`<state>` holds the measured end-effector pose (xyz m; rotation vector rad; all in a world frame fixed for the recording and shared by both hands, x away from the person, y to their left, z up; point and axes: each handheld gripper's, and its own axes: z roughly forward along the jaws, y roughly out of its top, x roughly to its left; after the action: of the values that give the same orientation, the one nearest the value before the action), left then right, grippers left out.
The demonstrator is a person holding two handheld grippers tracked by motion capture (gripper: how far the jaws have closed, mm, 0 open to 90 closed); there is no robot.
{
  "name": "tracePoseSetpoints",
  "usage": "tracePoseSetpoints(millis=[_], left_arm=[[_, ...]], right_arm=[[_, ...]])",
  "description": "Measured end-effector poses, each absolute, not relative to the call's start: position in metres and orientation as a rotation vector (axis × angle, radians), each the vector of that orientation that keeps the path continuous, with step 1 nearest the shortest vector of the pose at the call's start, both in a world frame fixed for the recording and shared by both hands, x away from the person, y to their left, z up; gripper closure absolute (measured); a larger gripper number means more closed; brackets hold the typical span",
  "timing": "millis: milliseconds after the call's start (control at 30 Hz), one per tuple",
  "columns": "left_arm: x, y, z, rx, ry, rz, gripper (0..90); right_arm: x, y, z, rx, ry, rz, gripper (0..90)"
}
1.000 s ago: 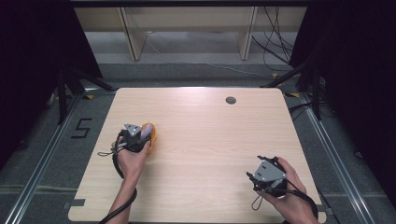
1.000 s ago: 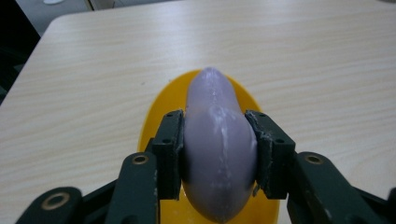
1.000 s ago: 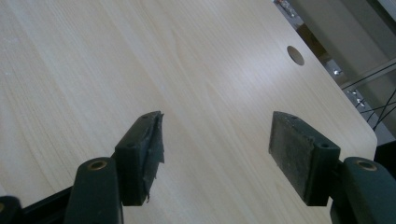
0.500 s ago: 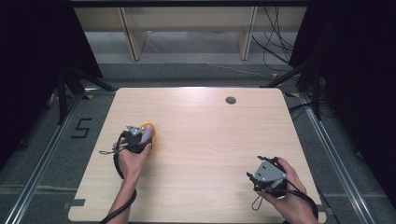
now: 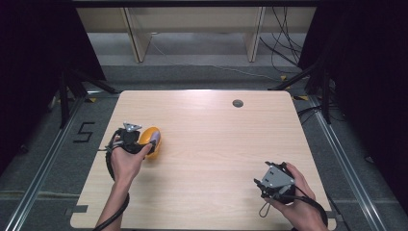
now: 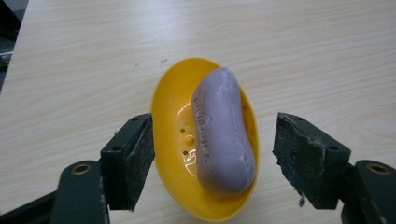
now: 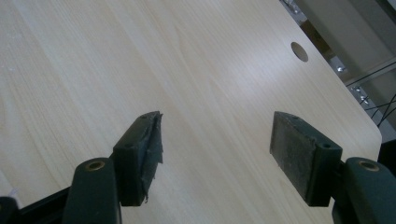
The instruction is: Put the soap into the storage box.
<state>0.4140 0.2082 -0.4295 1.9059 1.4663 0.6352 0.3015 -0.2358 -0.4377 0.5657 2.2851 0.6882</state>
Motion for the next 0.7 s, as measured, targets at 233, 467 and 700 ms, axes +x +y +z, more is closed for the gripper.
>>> tracePoseSetpoints(millis=[233, 467, 700], left_arm=[[0.392, 0.226, -0.42, 1.905, 1.412, 0.626, 30.2], [0.362, 0.234, -0.438, 1.916, 1.361, 0.558, 29.3], [0.317, 0.241, -0.488, 1.849, 1.341, 0.47, 30.3]], right_arm=[[0.302, -0.238, -0.438, 0.571, 2.285, 0.688, 34.9], [0.302, -0.238, -0.439, 0.589, 2.282, 0.684, 34.8], [0.302, -0.241, -0.442, 0.594, 2.297, 0.684, 34.9]])
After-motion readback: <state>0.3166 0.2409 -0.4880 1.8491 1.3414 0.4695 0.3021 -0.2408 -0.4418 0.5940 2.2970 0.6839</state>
